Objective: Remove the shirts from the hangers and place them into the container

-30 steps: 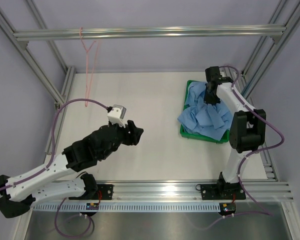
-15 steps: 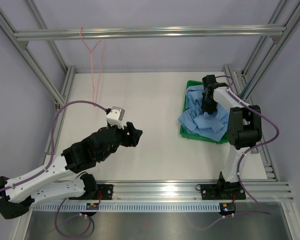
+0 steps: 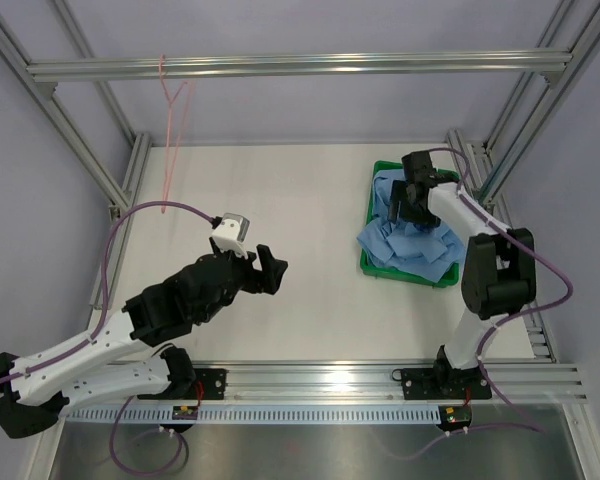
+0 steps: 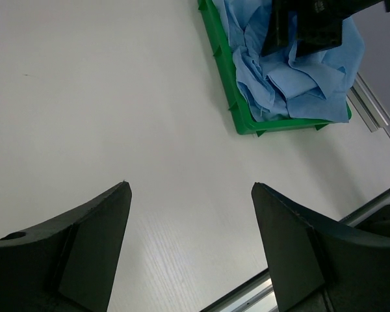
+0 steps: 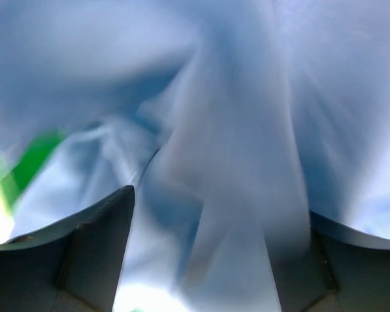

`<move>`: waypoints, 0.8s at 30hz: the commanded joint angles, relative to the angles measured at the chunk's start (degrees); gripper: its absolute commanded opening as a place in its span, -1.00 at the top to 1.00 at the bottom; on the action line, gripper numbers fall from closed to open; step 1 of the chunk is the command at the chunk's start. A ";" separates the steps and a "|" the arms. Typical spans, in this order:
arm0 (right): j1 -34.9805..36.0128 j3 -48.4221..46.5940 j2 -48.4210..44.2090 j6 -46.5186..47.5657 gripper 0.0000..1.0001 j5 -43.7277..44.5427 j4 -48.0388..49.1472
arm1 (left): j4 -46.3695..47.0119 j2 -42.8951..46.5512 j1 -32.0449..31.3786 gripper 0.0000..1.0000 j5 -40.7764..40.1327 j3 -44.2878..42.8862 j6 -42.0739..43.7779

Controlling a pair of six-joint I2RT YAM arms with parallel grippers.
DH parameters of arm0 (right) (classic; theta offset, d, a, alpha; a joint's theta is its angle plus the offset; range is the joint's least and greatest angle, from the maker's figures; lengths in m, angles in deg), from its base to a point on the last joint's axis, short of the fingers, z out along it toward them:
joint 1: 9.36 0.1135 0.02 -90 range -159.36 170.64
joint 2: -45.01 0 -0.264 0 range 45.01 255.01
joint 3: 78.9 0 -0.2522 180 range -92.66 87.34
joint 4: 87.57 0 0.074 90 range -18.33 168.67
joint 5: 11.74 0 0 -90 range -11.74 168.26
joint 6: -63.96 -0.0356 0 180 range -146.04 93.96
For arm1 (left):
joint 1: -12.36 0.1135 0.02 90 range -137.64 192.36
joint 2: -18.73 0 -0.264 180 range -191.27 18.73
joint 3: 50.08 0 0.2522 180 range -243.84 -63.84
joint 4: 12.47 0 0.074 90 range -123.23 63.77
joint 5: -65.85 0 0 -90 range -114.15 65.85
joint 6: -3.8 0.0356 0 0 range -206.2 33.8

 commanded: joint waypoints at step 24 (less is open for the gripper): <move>11.29 16.80 -59.72 -0.40 -0.99 -13.88 3.39 | 0.68 -11.56 0.01 -0.98 -30.49 -12.00 6.03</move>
